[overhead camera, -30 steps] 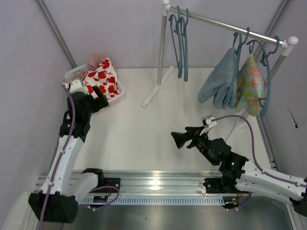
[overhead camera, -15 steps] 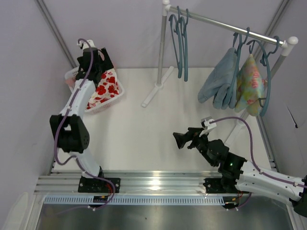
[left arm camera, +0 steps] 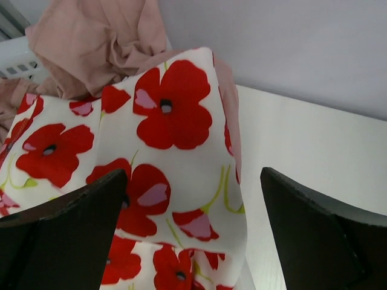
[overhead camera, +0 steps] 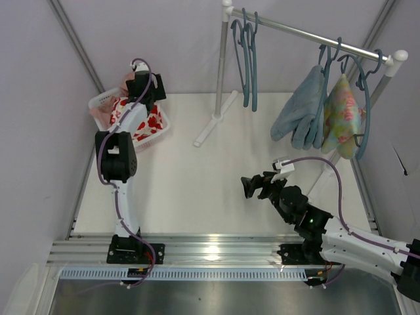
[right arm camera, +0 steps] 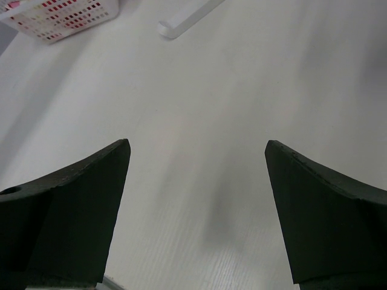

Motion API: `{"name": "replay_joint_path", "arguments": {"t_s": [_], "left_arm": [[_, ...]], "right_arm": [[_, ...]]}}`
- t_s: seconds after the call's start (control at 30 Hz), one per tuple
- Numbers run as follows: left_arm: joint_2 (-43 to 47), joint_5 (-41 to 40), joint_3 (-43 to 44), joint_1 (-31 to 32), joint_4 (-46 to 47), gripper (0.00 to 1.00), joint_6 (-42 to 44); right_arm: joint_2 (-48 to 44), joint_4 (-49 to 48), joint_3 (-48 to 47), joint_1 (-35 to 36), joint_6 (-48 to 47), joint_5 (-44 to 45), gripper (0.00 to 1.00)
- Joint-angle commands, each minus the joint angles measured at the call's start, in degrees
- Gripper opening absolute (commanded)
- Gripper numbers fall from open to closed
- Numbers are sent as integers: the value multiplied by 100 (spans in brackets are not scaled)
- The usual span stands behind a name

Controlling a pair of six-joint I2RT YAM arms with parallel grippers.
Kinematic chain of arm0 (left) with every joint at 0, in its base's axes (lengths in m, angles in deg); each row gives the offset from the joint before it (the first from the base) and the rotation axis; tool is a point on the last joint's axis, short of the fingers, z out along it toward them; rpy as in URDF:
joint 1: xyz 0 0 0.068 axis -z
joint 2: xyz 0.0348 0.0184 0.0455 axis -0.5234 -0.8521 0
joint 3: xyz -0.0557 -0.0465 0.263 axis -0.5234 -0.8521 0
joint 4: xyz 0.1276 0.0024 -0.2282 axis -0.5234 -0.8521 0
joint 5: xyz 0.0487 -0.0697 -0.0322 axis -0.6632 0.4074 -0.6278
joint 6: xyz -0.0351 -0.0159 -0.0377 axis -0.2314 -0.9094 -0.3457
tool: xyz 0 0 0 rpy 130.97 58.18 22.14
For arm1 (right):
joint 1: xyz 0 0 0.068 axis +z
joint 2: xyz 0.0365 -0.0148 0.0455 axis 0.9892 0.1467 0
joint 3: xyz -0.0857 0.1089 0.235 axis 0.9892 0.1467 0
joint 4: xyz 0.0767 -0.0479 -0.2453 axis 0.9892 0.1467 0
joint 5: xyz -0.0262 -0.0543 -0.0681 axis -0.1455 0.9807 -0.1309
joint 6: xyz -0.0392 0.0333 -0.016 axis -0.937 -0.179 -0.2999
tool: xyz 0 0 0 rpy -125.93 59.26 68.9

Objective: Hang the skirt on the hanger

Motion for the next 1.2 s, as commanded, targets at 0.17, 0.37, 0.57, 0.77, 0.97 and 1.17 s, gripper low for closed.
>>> {"name": "replay_joint_path", "arguments": {"t_s": [0.17, 0.37, 0.57, 0.77, 0.97, 1.17], "left_arm": [[-318, -286, 445, 93, 1078, 87, 396], [-397, -348, 383, 93, 1175, 75, 493], [-441, -515, 392, 93, 1140, 59, 572], [-476, -445, 532, 93, 990, 52, 624], [-477, -673, 822, 93, 806, 19, 677], [-65, -542, 858, 93, 614, 0, 713]], "right_arm": [[298, -423, -270, -283, -192, 186, 99], [422, -555, -288, -459, -226, 151, 99], [448, -555, -297, -573, -262, 116, 99], [466, -555, -314, -661, -279, 63, 99], [448, -503, -323, -714, -288, 36, 99], [483, -599, -288, -758, -253, 19, 99]]}}
